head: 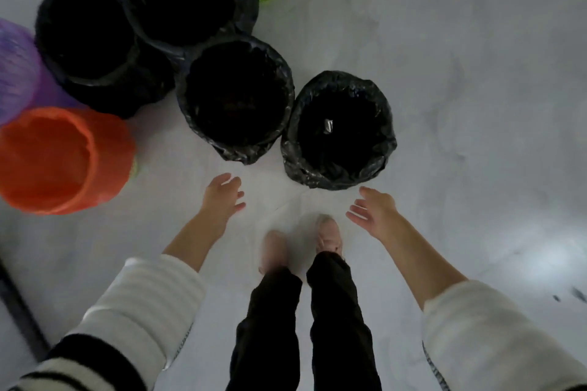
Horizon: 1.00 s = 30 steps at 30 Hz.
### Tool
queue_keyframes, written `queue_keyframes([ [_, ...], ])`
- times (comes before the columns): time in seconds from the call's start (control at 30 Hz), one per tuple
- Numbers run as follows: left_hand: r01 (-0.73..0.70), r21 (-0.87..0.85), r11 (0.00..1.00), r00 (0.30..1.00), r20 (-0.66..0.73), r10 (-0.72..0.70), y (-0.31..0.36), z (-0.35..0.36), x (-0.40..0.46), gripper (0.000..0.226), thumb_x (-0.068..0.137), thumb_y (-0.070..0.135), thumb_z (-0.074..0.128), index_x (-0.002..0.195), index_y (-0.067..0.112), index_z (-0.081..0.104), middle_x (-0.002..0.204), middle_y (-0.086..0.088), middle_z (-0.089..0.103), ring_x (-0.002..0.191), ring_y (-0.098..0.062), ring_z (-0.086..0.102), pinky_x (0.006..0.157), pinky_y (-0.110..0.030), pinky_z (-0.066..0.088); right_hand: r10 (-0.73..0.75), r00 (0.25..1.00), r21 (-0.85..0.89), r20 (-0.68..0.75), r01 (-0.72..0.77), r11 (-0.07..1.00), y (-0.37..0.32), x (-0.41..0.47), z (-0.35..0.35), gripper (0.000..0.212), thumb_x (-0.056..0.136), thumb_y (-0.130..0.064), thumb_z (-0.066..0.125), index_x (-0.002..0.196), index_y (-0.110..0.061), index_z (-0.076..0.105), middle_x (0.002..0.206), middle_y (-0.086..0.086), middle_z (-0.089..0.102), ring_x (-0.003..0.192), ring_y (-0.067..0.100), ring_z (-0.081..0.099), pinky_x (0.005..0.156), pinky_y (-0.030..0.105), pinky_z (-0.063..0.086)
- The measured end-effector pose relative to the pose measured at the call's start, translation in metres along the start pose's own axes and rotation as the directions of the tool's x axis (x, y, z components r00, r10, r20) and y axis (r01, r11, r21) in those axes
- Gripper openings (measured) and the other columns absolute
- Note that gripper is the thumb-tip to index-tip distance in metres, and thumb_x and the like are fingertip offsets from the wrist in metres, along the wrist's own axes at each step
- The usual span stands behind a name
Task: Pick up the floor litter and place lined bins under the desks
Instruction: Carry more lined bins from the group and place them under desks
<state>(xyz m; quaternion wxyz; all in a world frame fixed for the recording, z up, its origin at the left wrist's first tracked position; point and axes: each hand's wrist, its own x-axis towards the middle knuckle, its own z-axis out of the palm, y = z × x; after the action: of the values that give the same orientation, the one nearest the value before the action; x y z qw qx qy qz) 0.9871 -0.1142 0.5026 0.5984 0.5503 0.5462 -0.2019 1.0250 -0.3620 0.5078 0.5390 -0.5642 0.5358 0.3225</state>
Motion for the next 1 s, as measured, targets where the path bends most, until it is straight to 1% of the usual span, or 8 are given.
queue_keyframes([
  [0.23, 0.132, -0.408, 0.903, 0.985, -0.049, -0.166, -0.017, 0.062, 0.162, 0.053, 0.094, 0.03, 0.052, 0.137, 0.005, 0.038, 0.141, -0.016, 0.043, 0.124, -0.029, 0.049, 0.096, -0.041, 0.046, 0.151, 0.987, 0.161, -0.056, -0.14, 0.977, -0.003, 0.165, 0.031, 0.052, 0.094, -0.028, 0.055, 0.139, -0.008, 0.04, 0.144, 0.016, 0.039, 0.13, 0.031, 0.042, 0.103, 0.048, 0.042],
  [0.33, 0.117, -0.531, 0.839, 0.992, 0.015, -0.129, -0.016, 0.073, 0.203, 0.045, 0.095, 0.029, 0.049, 0.134, 0.007, 0.043, 0.134, -0.012, 0.051, 0.113, -0.026, 0.054, 0.089, -0.037, 0.048, 0.163, 0.987, 0.362, -0.005, -0.15, 0.92, -0.003, 0.201, 0.042, 0.041, 0.096, -0.018, 0.051, 0.135, -0.008, 0.043, 0.137, 0.015, 0.049, 0.126, 0.031, 0.049, 0.099, 0.044, 0.044],
  [0.43, 0.108, -0.645, 0.757, 0.99, -0.003, -0.144, -0.01, 0.079, 0.221, 0.027, 0.099, 0.011, 0.04, 0.123, 0.004, 0.049, 0.138, -0.014, 0.05, 0.124, -0.028, 0.052, 0.091, -0.037, 0.046, 0.153, 0.988, 0.449, 0.02, -0.146, 0.881, -0.006, 0.209, 0.048, 0.041, 0.096, -0.006, 0.046, 0.137, -0.006, 0.041, 0.11, 0.014, 0.055, 0.119, 0.031, 0.053, 0.097, 0.041, 0.045],
  [0.53, 0.103, -0.671, 0.734, 0.988, -0.019, -0.156, -0.008, 0.077, 0.219, 0.016, 0.097, 0.006, 0.036, 0.098, 0.006, 0.052, 0.131, -0.013, 0.055, 0.111, -0.026, 0.059, 0.095, -0.035, 0.045, 0.129, 0.992, 0.446, 0.004, -0.117, 0.887, -0.01, 0.201, 0.047, 0.038, 0.095, -0.004, 0.046, 0.133, -0.007, 0.044, 0.085, 0.009, 0.05, 0.082, 0.024, 0.055, 0.087, 0.029, 0.051],
  [0.67, 0.084, -0.636, 0.767, 0.98, -0.085, -0.178, -0.011, 0.05, 0.188, 0.021, 0.092, 0.005, 0.043, 0.112, 0.01, 0.048, 0.089, -0.007, 0.061, 0.075, -0.019, 0.06, 0.087, -0.035, 0.054, 0.187, 0.982, 0.427, -0.019, -0.161, 0.89, -0.012, 0.168, 0.039, 0.021, 0.094, -0.01, 0.048, 0.115, -0.011, 0.046, 0.089, 0.01, 0.051, 0.075, 0.02, 0.051, 0.04, 0.022, 0.053],
  [0.87, 0.203, -0.603, 0.771, 0.928, -0.132, -0.348, -0.04, -0.021, 0.082, 0.006, 0.092, 0.012, 0.045, 0.093, 0.008, 0.05, 0.076, -0.005, 0.052, 0.066, -0.012, 0.051, 0.066, -0.021, 0.054, 0.162, 0.987, 0.372, -0.007, -0.148, 0.916, 0.005, 0.064, 0.021, 0.022, 0.093, -0.004, 0.046, 0.114, -0.009, 0.046, 0.087, 0.011, 0.051, 0.077, 0.021, 0.053, 0.05, 0.024, 0.056],
  [0.93, 0.208, -0.642, 0.738, 0.914, -0.14, -0.38, -0.056, -0.046, 0.037, 0.017, 0.094, 0.013, 0.044, 0.108, 0.008, 0.052, 0.086, -0.006, 0.057, 0.086, -0.015, 0.059, 0.076, -0.02, 0.049, 0.141, 0.99, 0.336, -0.007, -0.131, 0.933, 0.012, 0.031, 0.016, 0.03, 0.091, -0.003, 0.046, 0.121, -0.008, 0.048, 0.089, 0.011, 0.054, 0.08, 0.021, 0.055, 0.049, 0.024, 0.057],
  [1.0, 0.18, -0.69, 0.701, 0.909, -0.156, -0.387, -0.073, -0.063, 0.002, 0.039, 0.095, 0.015, 0.044, 0.133, 0.007, 0.043, 0.12, -0.009, 0.06, 0.121, -0.018, 0.053, 0.09, -0.025, 0.043, 0.127, 0.992, 0.291, 0.016, -0.126, 0.948, 0.016, 0.007, 0.013, 0.036, 0.091, -0.004, 0.047, 0.127, -0.005, 0.048, 0.095, 0.011, 0.057, 0.084, 0.021, 0.057, 0.047, 0.024, 0.056],
])
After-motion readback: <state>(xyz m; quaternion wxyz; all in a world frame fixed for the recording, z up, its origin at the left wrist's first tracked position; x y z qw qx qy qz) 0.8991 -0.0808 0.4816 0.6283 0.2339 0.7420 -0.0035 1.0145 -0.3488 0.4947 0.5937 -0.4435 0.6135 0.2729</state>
